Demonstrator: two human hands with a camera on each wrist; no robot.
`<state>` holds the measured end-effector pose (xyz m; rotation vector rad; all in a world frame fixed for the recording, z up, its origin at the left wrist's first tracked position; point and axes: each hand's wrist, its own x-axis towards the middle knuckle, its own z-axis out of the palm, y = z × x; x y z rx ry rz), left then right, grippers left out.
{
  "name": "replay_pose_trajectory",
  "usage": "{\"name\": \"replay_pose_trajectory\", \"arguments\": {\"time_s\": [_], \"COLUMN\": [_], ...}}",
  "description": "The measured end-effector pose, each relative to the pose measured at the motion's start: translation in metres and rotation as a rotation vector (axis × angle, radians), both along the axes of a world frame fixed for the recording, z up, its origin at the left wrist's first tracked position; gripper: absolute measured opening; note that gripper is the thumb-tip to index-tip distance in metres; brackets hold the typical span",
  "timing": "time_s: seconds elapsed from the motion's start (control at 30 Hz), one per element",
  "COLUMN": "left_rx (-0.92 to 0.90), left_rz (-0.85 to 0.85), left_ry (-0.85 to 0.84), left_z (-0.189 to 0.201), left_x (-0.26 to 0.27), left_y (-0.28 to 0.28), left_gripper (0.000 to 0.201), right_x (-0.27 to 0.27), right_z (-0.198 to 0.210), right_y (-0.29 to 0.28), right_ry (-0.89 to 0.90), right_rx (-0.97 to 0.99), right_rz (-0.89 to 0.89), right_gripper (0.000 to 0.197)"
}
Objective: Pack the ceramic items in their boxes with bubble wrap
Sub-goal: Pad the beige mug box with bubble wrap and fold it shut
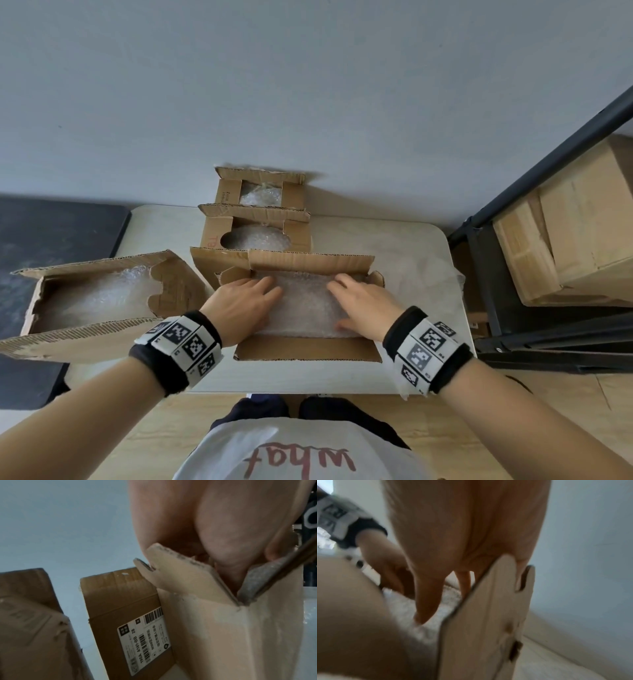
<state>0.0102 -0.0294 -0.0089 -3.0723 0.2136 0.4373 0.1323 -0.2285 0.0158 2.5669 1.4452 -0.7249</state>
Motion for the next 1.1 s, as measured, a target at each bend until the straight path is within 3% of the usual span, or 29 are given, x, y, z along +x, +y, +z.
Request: {"name": "replay_pose_trajectory", "arguments": {"time_s": [0.23, 0.43, 0.63, 0.73, 0.8, 0.87, 0.97, 1.03, 1.1], "left_rx": [0.161, 0.226, 0.011, 0.012, 0.030, 0.006, -0.114, -0.121, -0.116], "left_rz": [-0.005, 0.001, -0.222, -0.238, -0.198, -0.182, -0.113, -0.045, 0.049], "left_ry": [0.119, 0.144, 0.033, 0.245, 0.273, 0.236, 0.077, -0.047, -0.014], "left_z": [-0.022, -0.017, 0.009, 0.009, 0.004, 0.007, 0.018, 0.018, 0.017], "left_x": [0.012, 0.018, -0.006, -0.019, -0.020, -0.019, -0.022, -0.028, -0.036], "left_y": [-0.007, -0.012, 0.000, 0.006, 0.008, 0.008, 0.007, 0.008, 0.007], "left_gripper": [0.053, 0.034, 0.035, 0.038, 0.044, 0.044, 0.046, 0.047, 0.057], "right_x": [-0.015, -0.018, -0.023, -0.027, -0.027, -0.023, -0.006, 0.012, 0.030], "right_z": [-0.034, -0.034, -0.002, 0.005, 0.005, 0.003, 0.007, 0.005, -0.007], "right_y": [0.015, 0.023, -0.003, -0.012, -0.014, -0.017, -0.031, -0.049, -0.068], "right_ry": [-0.149, -0.140, -0.231, -0.208, -0.164, -0.111, -0.106, -0.200, -0.220], "right_rx": [-0.222, -0.281, -0.285, -0.372, -0.362, -0.215, 0.300, 0.591, 0.628], "right_rz": [-0.067, -0.101, 0.081, 0.217, 0.234, 0.211, 0.142, -0.052, -0.315], "right_gripper": [0.064, 0.055, 0.028, 0.034, 0.034, 0.032, 0.029, 0.026, 0.020]}}
